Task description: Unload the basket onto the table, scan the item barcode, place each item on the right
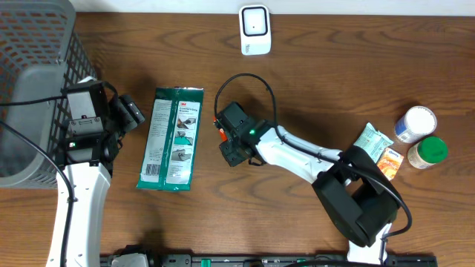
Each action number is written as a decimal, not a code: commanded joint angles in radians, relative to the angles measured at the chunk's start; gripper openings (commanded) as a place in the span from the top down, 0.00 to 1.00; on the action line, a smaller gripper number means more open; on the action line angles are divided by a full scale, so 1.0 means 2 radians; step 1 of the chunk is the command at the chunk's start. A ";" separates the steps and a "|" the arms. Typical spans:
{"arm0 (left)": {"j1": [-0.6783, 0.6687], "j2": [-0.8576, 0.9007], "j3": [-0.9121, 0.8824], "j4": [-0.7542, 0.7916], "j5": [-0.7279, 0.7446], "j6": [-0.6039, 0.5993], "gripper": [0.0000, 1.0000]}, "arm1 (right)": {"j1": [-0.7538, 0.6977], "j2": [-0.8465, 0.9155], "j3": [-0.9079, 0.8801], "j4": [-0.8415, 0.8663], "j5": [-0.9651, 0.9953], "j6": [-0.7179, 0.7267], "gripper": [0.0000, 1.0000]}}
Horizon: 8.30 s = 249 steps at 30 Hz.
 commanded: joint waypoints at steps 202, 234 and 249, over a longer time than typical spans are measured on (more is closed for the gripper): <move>0.002 -0.005 0.013 0.000 -0.006 -0.003 0.12 | -0.115 -0.062 -0.031 0.051 -0.650 -0.027 0.99; 0.002 -0.006 0.013 0.060 0.091 -0.013 0.12 | -0.148 -0.062 -0.031 0.060 -0.751 -0.010 0.99; 0.002 -0.006 0.013 0.161 0.523 0.011 0.18 | -0.173 -0.062 -0.031 0.149 -0.751 0.095 0.99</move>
